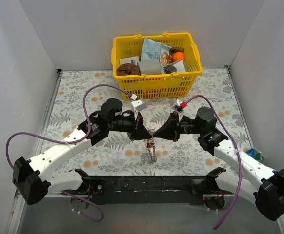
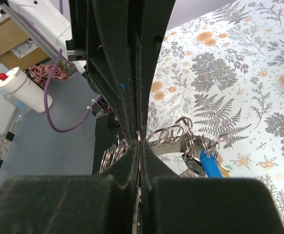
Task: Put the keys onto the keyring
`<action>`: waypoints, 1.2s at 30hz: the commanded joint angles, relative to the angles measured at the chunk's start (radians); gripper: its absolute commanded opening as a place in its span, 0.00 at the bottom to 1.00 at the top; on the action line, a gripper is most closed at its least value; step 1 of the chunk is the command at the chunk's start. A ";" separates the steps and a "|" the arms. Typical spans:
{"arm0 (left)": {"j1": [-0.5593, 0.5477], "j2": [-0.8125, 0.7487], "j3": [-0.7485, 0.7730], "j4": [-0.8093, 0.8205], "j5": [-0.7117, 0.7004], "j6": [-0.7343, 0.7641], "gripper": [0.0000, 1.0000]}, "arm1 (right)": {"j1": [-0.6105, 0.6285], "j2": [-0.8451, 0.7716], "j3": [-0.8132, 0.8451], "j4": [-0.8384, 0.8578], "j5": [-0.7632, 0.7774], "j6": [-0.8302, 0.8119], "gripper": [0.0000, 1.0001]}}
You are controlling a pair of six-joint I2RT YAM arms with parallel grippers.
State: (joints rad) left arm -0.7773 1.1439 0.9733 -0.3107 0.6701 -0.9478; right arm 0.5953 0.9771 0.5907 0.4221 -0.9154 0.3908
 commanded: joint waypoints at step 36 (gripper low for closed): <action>-0.008 -0.202 -0.093 0.344 -0.150 -0.111 0.64 | 0.001 -0.166 -0.029 0.242 0.075 0.057 0.01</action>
State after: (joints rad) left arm -0.7837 0.9733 0.9016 -0.0635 0.5343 -1.0428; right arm 0.5915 0.8696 0.5747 0.5335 -0.8989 0.4419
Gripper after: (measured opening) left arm 0.634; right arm 0.028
